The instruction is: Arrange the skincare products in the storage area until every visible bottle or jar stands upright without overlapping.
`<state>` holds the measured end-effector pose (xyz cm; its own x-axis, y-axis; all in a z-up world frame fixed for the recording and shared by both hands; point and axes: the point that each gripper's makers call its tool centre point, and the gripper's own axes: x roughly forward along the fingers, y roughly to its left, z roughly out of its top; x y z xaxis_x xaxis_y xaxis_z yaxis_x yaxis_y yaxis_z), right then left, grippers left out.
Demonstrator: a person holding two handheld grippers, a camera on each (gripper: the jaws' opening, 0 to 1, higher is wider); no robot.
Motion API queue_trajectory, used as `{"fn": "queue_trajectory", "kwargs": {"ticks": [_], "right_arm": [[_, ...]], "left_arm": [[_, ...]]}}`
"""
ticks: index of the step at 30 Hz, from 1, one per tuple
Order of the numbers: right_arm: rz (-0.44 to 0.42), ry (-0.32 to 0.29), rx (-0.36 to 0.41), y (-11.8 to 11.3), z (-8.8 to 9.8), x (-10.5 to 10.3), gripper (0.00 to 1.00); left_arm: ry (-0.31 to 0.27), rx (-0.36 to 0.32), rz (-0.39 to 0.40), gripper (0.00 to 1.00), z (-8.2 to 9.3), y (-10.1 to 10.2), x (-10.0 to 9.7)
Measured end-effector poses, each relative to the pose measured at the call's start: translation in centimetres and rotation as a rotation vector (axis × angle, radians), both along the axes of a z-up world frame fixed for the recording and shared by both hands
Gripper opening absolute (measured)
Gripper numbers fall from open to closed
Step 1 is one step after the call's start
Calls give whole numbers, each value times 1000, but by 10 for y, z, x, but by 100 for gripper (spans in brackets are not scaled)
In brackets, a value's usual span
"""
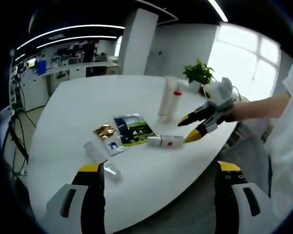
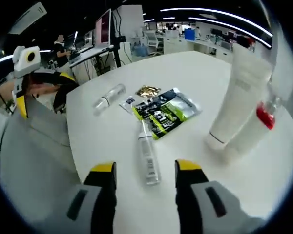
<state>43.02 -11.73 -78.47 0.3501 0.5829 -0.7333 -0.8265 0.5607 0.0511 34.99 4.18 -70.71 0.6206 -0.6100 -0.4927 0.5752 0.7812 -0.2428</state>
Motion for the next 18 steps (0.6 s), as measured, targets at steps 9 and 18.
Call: {"fn": "queue_trajectory", "kwargs": {"ticks": [9, 18], "right_arm": [[55, 32, -59, 9, -23, 9, 41], [92, 39, -92, 20, -34, 12, 32]], "left_arm": [[-4, -16, 21, 90, 2, 3, 2], [-8, -27, 26, 89, 4, 3, 3]]}}
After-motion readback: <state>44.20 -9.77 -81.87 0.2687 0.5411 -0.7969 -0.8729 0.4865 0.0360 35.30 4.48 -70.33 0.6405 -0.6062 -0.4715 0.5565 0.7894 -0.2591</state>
